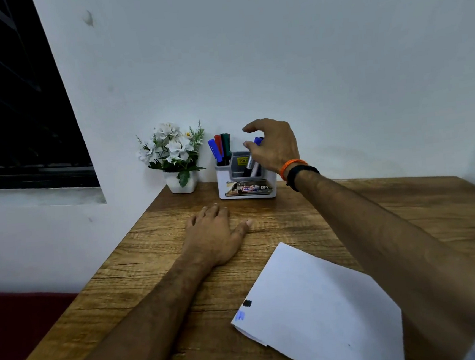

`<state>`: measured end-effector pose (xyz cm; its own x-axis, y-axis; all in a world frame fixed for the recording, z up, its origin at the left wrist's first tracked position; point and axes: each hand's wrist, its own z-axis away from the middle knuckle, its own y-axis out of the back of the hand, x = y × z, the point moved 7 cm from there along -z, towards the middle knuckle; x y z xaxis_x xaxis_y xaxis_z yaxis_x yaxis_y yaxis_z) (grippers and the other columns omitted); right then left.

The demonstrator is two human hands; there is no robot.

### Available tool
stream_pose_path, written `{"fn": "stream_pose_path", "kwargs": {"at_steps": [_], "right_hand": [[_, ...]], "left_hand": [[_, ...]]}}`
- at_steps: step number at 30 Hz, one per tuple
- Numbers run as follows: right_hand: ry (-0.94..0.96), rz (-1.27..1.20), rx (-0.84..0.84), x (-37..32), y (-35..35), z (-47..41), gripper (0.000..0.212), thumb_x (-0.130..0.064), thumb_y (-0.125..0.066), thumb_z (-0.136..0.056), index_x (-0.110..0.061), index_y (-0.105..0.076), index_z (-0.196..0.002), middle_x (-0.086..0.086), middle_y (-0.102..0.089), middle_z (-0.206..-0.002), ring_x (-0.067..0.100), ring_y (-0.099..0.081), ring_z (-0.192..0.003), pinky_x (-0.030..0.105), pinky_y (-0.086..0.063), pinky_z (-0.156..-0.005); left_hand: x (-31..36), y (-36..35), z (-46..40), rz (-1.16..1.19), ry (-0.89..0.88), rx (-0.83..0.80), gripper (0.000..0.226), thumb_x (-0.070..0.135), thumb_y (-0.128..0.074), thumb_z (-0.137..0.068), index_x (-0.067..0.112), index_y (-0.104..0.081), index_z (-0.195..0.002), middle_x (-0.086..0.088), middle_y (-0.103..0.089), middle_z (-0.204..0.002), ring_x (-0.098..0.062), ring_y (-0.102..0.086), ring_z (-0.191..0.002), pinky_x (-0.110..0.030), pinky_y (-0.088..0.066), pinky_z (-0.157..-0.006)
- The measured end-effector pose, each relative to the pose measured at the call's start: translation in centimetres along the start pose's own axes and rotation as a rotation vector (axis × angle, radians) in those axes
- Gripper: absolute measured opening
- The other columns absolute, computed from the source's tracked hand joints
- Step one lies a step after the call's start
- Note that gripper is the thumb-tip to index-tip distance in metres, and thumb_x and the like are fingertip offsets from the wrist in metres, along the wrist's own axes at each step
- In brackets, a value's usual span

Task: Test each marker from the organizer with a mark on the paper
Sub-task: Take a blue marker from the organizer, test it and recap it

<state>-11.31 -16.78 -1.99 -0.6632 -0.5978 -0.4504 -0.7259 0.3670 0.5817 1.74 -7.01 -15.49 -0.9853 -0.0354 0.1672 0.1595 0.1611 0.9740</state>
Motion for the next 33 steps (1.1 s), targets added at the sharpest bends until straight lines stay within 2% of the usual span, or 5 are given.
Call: {"fn": "stream_pose_path", "kwargs": {"at_steps": [6,12,17,27,33], "right_hand": [[0.012,-0.057,-0.044,-2.2,-2.2,0.6,0.022,-0.029,-0.075,-0.080,-0.017,-0.074,-0.099,-0.003,-0.076,-0.092,0.014,-0.069,-0.092,0.032,-0.053,-0.089],[-0.045,0.095,-0.105,-3.0,-4.9,0.3,0.039,-0.050,-0.077,-0.075,-0.020,-0.068,-0.098,-0.001,-0.074,-0.094,0.019,-0.068,-0.091,0.038,-0.057,-0.083],[-0.095,0.165,-0.128,-2.9,-5.9,0.3,0.035,-0.043,-0.076,-0.079,-0.017,-0.072,-0.102,0.003,-0.074,-0.102,0.022,-0.068,-0.097,0.040,-0.057,-0.085],[-0.186,-0.429,0.129,-2.8,-1.1,-0.5,0.015,-0.025,-0.081,-0.076,-0.019,-0.074,-0.088,-0.010,-0.071,-0.078,0.005,-0.069,-0.077,0.032,-0.059,-0.082],[-0.358,-0.787,-0.018,-2.7,1.4,3.5,0.012,-0.016,-0.072,-0.088,-0.012,-0.073,-0.099,0.000,-0.074,-0.090,0.010,-0.067,-0.075,0.016,-0.048,-0.055]], "left_hand": [[0.1,0.0,0.1,0.002,0.003,0.003,0.078,0.071,-0.023,-0.091,0.018,-0.035,-0.147,-0.007,-0.026,-0.159,-0.025,-0.019,-0.147,-0.047,-0.014,-0.117],[0.2,0.0,0.1,0.014,0.003,0.013,0.078,0.070,-0.024,-0.091,0.016,-0.037,-0.146,-0.009,-0.027,-0.158,-0.027,-0.020,-0.147,-0.049,-0.015,-0.118],[0.1,-0.1,0.0,0.017,0.007,0.025,0.079,0.071,-0.024,-0.091,0.015,-0.036,-0.146,-0.009,-0.028,-0.157,-0.026,-0.020,-0.146,-0.049,-0.015,-0.117],[-0.1,-0.1,0.2,0.035,-0.006,0.024,0.078,0.071,-0.023,-0.091,0.016,-0.036,-0.146,-0.008,-0.027,-0.158,-0.026,-0.019,-0.147,-0.049,-0.014,-0.118],[-0.1,0.1,0.2,0.062,0.003,0.005,0.077,0.070,-0.026,-0.091,0.018,-0.037,-0.146,-0.008,-0.027,-0.158,-0.026,-0.020,-0.147,-0.049,-0.015,-0.118]]}}
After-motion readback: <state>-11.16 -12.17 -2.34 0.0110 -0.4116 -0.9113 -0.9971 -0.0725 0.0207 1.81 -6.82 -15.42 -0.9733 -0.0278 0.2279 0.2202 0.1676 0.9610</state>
